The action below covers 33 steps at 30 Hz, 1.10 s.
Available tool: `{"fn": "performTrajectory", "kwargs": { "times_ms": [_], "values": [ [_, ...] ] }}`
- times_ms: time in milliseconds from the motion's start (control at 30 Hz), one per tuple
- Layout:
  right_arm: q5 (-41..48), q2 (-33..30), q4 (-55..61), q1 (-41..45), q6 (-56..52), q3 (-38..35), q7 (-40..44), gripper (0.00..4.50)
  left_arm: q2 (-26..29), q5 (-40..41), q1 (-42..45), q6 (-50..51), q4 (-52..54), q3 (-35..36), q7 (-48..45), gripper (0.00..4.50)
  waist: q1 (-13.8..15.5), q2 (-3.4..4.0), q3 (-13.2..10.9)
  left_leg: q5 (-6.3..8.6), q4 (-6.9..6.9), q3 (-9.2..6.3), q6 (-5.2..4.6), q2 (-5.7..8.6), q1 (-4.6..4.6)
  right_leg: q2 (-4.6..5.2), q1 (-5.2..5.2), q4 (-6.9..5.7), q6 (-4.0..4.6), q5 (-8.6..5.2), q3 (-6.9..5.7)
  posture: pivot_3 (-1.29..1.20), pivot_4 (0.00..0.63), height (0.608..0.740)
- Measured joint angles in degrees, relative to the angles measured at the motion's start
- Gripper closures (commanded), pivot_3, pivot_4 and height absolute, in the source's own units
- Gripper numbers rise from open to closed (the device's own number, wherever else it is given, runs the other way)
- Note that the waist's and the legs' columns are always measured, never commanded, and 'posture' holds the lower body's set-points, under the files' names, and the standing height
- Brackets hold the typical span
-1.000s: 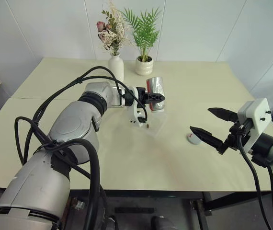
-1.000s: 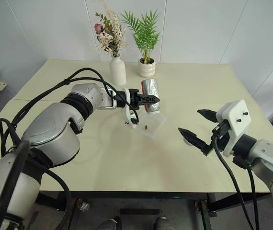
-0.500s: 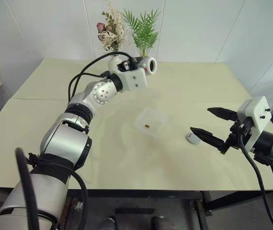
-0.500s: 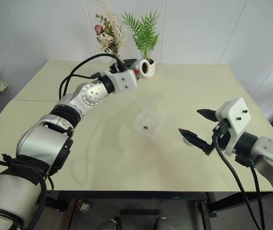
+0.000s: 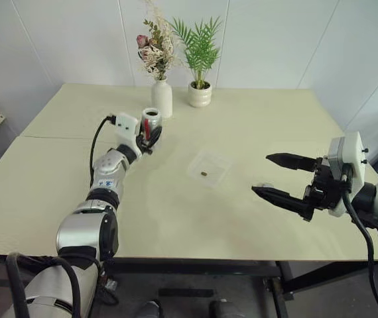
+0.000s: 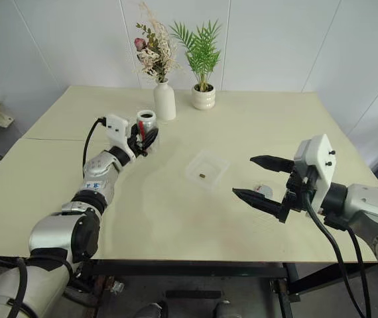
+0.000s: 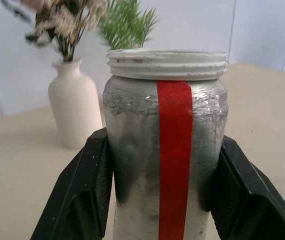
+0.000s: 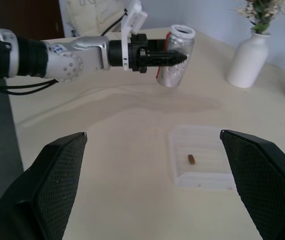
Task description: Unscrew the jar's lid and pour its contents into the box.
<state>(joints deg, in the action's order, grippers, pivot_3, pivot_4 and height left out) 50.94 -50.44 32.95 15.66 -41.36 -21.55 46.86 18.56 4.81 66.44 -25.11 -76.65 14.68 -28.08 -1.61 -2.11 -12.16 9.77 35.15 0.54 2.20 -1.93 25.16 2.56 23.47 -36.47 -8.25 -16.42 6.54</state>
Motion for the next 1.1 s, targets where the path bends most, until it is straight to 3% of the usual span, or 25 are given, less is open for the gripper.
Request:
{"fn": "performTrajectory", "kwargs": {
  "times_ms": [233, 633, 867, 1100],
  "values": [
    [-3.7, -1.8, -6.5, 2.7, 3.8, 3.2, 6.1, 0.0, -0.7, 2.6, -4.6, 2.6, 3.1, 1.3, -3.4, 2.34, -0.3, 0.02, 0.1, -0.05, -0.02, 0.1, -0.07, -0.05, -0.11, 0.02, -0.13, 0.32, 0.07, 0.1, 0.0, 0.0, 0.15, 0.74],
    [-5.8, -1.9, -8.4, 4.1, 4.3, 5.2, 8.3, 0.0, -2.3, 1.9, -8.6, 0.4, 4.0, 0.0, -4.1, 2.34, -0.1, 0.03, 0.1, -0.04, -0.08, 0.1, -0.06, -0.06, -0.05, 0.02, -0.09, 0.41, 0.05, 0.12, -0.01, 0.0, 0.15, 0.74],
    [-6.6, -3.1, -8.4, 4.1, 4.3, 5.2, 9.1, 0.0, -2.3, 1.3, -12.8, 0.3, 3.9, -1.4, -6.7, 0.14, -0.2, 0.06, 0.1, -0.04, -0.12, 0.12, -0.05, -0.07, -0.02, 0.04, -0.08, 0.5, 0.09, 0.12, -0.01, 0.0, 0.15, 0.74],
    [-7.0, -3.5, -9.0, 4.9, 4.6, 5.2, 10.5, 0.0, 0.6, 1.3, -13.6, 1.4, 4.8, -2.3, -12.6, 0.01, -0.2, 0.06, 0.1, -0.04, -0.15, 0.13, -0.05, -0.07, -0.03, 0.04, -0.08, 0.55, 0.14, 0.12, -0.01, 0.0, 0.15, 0.74]
  ]
}}
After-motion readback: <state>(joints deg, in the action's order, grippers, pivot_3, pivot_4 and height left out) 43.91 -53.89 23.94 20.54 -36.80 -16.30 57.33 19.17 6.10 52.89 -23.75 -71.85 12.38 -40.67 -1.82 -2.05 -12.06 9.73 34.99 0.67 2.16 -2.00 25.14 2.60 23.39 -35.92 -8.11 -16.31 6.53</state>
